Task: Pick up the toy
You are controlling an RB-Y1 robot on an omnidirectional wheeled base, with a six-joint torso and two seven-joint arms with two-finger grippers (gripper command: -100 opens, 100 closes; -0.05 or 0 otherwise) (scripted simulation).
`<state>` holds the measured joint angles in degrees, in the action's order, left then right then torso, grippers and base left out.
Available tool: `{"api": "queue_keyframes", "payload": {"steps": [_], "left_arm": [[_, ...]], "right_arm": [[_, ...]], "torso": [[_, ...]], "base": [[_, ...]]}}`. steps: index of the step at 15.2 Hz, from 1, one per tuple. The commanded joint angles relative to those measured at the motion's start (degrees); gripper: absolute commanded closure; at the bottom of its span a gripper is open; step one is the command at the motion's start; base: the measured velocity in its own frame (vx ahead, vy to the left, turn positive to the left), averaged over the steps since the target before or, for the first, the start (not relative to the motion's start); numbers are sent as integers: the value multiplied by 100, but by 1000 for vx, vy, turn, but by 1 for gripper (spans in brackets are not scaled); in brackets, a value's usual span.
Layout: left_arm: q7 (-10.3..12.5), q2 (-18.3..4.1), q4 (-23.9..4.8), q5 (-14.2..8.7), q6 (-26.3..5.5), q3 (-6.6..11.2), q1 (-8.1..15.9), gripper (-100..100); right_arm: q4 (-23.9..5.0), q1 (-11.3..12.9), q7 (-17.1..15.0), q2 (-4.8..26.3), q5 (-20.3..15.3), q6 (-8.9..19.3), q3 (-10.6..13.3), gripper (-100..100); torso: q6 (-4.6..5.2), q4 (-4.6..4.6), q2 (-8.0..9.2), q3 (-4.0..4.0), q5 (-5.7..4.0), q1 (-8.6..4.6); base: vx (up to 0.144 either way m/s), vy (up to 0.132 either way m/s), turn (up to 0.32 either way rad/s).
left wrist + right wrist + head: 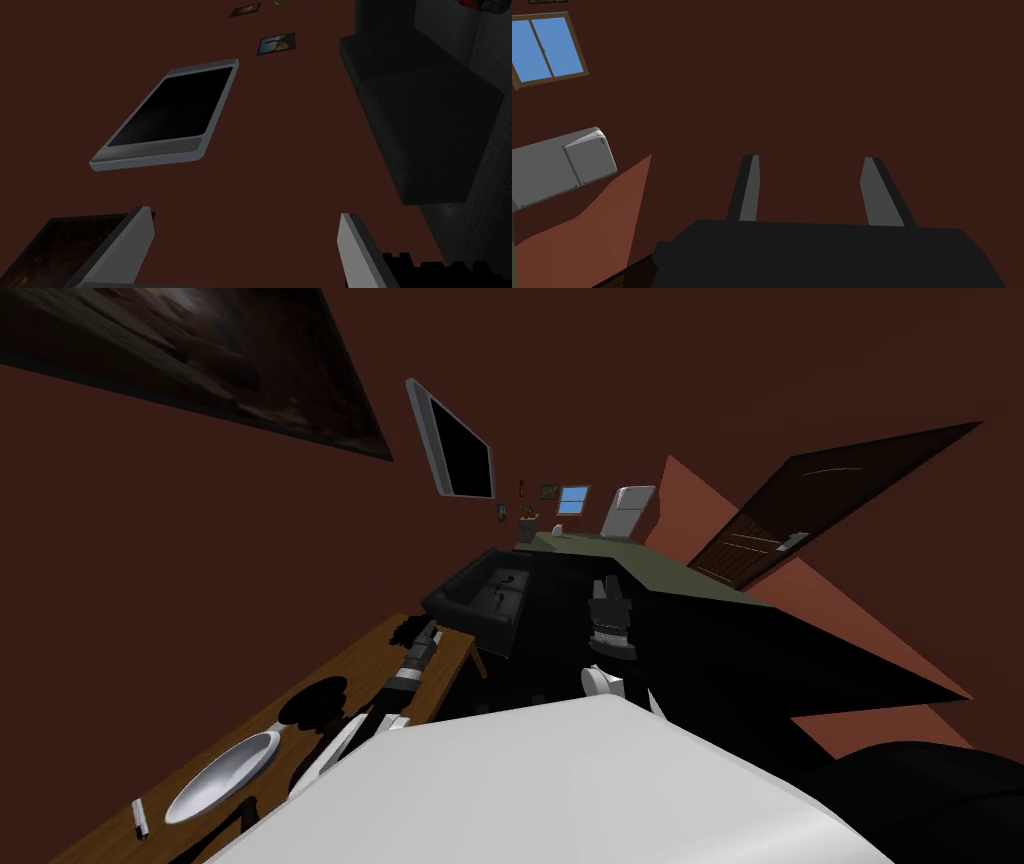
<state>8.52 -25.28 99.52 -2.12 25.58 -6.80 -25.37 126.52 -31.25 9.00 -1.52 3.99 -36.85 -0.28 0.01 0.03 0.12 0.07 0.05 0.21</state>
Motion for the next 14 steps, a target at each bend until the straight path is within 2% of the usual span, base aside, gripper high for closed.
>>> {"api": "queue_keyframes", "payload": {"steps": [1, 2, 3, 4, 7, 8, 9, 10, 14], "left_arm": [[7, -161, -284, 41, -46, -30, 66, -100], [7, -161, -284, 41, -46, -30, 66, -100], [15, -279, -478, 69, -64, -49, 95, -100], [15, -279, -478, 69, -64, -49, 95, -100], [39, -615, -983, 151, -113, -101, 182, -100], [39, -615, -1034, 151, -113, -101, 182, -100], [46, -720, -1208, 177, -128, -117, 211, -100], [46, -720, -1208, 177, -128, -117, 211, -100], [74, -1095, -1826, 268, -180, -166, 323, -100]], "right_arm": [[0, 0, 0, 0, 0, 0, 0, 0], [0, 0, 0, 0, 0, 0, 0, 0], [0, 0, 0, 0, 0, 0, 0, 0], [0, 0, 0, 0, 0, 0, 0, 0], [0, 0, 0, 0, 0, 0, 0, 0], [0, 1, 0, 0, 0, 0, 0, 0], [0, 0, 0, 0, 0, 0, 0, 0], [0, 0, 0, 0, 0, 0, 0, 0], [0, 0, 0, 0, 0, 0, 0, 0]], "torso": [[0, 0, 0, 0, 0, 0], [1, 0, 0, 0, 0, 1], [0, 0, -2, -1, 0, 1], [0, 0, -1, -1, 0, 2], [1, 0, 1, 0, 1, 4], [1, 1, 4, 2, 1, 8], [-1, 1, 6, 3, 1, 9], [-1, 1, 5, 3, 1, 9], [1, 0, -2, -1, 0, 6]], "base": [[-39, 35, -115], [-35, 33, -97], [-37, 35, -132], [-39, 35, -98], [-50, 42, -157], [-59, 50, -134], [-52, 45, -107], [-41, 33, -76], [-41, 36, -157]]}}
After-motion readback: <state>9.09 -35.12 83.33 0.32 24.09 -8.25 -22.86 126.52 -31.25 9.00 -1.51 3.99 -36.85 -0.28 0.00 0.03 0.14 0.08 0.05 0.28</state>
